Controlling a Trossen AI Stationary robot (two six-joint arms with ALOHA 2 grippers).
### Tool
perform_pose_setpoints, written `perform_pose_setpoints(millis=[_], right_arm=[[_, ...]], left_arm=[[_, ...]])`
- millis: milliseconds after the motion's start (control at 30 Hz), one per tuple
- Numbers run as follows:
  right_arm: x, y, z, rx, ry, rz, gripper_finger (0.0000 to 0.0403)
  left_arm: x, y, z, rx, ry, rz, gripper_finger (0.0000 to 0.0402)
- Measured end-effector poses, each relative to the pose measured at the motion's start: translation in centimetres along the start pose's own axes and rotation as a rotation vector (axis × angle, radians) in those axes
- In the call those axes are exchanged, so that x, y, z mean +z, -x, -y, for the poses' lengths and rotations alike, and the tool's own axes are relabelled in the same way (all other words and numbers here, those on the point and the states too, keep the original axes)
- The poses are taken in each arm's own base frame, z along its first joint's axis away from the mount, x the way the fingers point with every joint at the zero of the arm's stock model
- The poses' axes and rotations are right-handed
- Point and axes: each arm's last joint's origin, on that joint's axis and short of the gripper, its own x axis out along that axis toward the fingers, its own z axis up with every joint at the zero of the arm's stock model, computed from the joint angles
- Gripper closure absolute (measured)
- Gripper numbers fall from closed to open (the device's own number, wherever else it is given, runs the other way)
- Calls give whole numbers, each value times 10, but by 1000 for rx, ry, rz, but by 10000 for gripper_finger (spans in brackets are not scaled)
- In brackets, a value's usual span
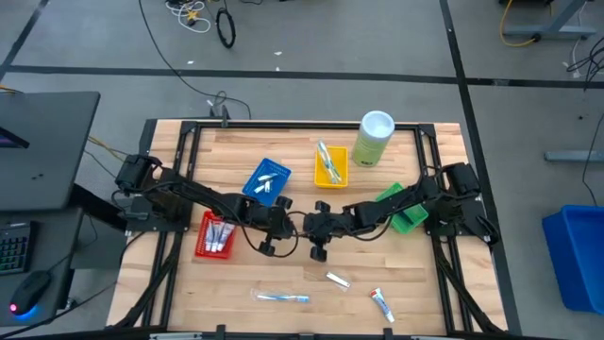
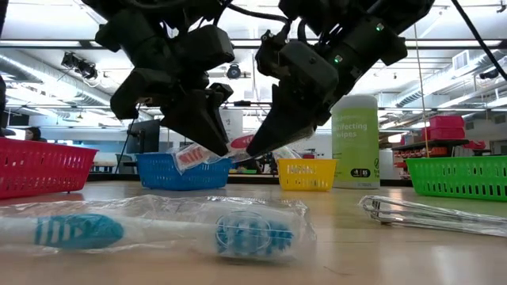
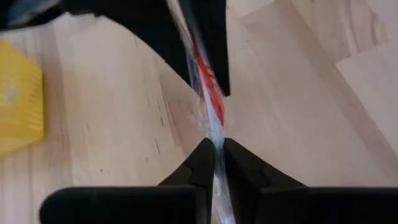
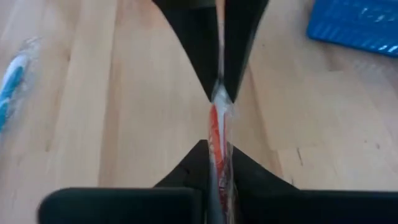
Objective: Pick & Place Travel size toiletries
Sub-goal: Put the red toothbrush into the yellow basket
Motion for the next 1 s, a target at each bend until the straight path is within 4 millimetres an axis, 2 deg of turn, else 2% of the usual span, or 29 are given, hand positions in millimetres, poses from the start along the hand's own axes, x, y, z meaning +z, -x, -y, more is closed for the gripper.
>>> perform_pose_setpoints(millis=[100,533,833,1000], right_arm=[[-1,0,2,-4,-4,-7,384],[-1,0,3,-5,-16,-19,384],[-4,0,3,-10,-95,-47,384],[-10,2,-4,4,-159,-93,376]], left_arm=[[-1,0,-2,4,44,-3,366],[-1,0,-2,15,86,-4,362],[0,0,-4,80,122,-9,287],[0,0,-6,128,124,-14,256]])
